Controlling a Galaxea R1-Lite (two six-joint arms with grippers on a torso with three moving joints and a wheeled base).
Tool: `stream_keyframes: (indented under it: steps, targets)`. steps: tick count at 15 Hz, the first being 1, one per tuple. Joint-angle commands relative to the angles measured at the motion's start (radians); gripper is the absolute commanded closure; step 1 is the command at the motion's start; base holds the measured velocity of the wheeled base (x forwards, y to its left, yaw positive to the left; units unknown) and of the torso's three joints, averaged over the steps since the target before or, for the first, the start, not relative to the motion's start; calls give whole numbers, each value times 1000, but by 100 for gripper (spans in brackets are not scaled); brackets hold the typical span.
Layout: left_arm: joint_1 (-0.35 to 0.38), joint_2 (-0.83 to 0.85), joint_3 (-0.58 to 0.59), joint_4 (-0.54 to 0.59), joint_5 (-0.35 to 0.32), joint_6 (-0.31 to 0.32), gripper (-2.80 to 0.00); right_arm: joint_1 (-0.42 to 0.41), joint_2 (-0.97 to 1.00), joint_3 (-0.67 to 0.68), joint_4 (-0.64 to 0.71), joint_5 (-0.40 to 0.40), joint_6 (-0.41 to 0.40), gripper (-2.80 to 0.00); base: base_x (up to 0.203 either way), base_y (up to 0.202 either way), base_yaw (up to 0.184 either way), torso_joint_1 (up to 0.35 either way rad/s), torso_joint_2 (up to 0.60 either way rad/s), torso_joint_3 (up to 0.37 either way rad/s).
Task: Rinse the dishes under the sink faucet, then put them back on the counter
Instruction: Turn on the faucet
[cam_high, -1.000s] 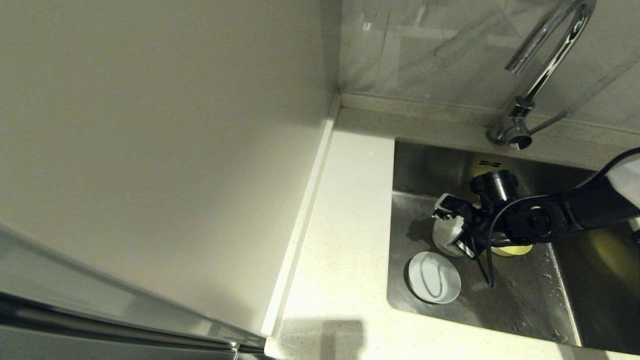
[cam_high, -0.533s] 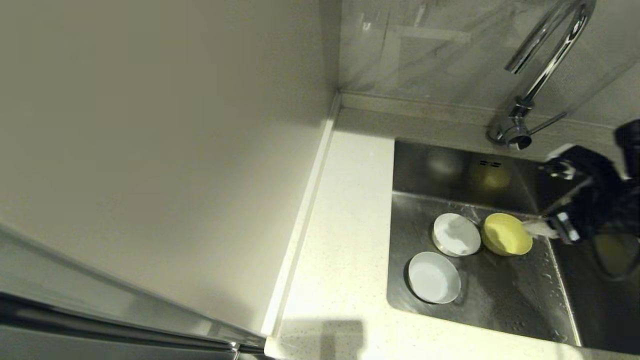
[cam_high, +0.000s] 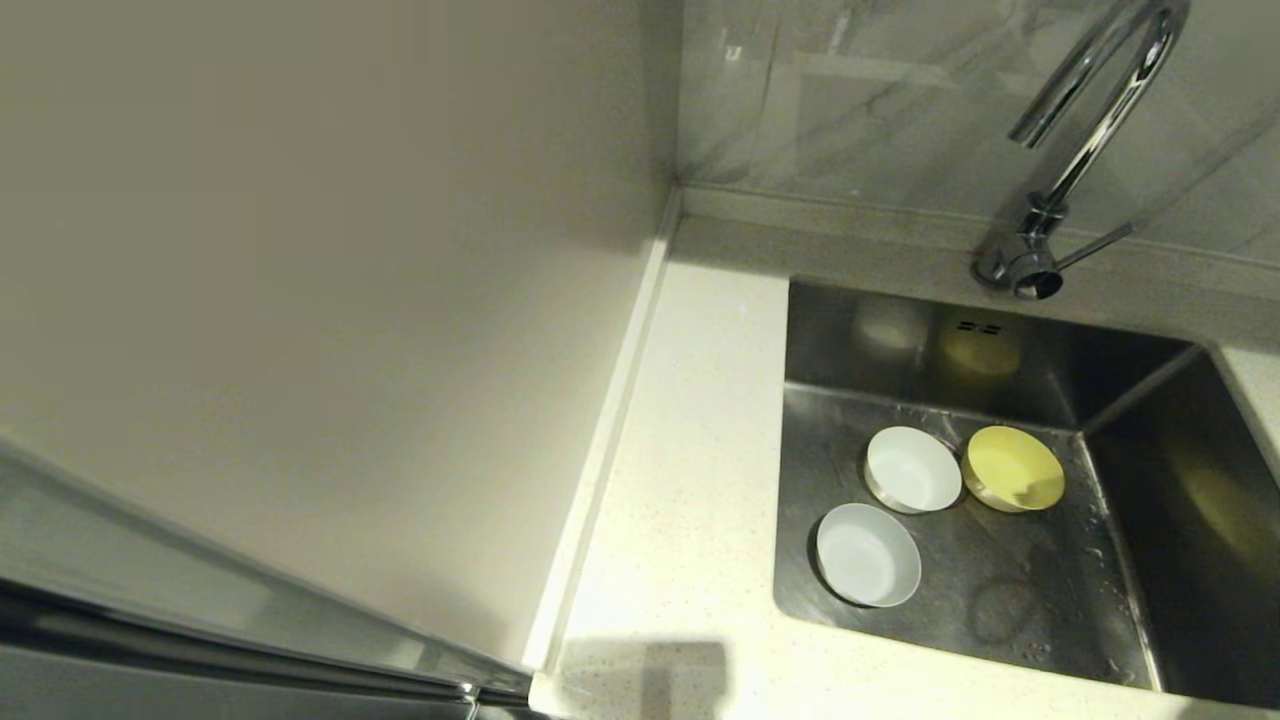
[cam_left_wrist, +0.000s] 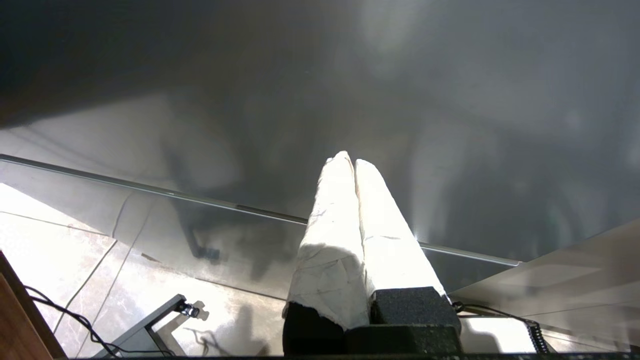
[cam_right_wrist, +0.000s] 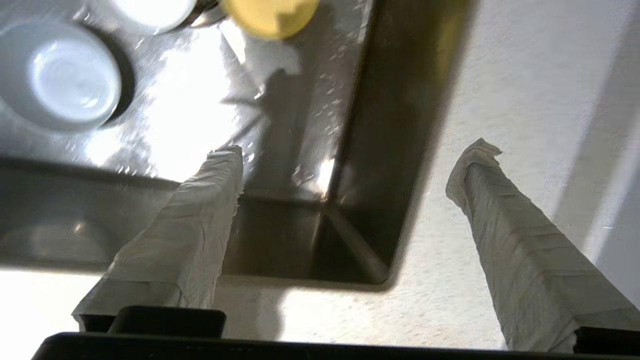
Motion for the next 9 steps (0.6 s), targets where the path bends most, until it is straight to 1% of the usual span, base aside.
stream_keyframes:
  steps: [1, 2, 5, 7, 8, 9]
  targets:
    - [0, -3, 0, -1, 0, -1, 0, -22, 12, -20, 3, 17, -2, -280, 0, 0, 0, 0, 0, 0]
    - [0, -3, 0, -1, 0, -1, 0, -29, 17, -23, 3, 23, -3, 0, 0, 0, 0, 0, 0, 0]
    - [0, -3, 0, -1, 0, -1, 0, -30, 30, -39, 5, 30, -3, 0, 0, 0, 0, 0, 0, 0]
    - [0, -3, 0, -1, 0, -1, 0, -38, 46, -88, 42, 53, -2, 0, 0, 0, 0, 0, 0, 0]
    - [0, -3, 0, -1, 0, -1, 0, -46, 56, -129, 113, 63, -3, 0, 0, 0, 0, 0, 0, 0]
    - [0, -3, 0, -1, 1, -1, 0, -53, 68, -177, 218, 69, -3, 0, 0, 0, 0, 0, 0, 0]
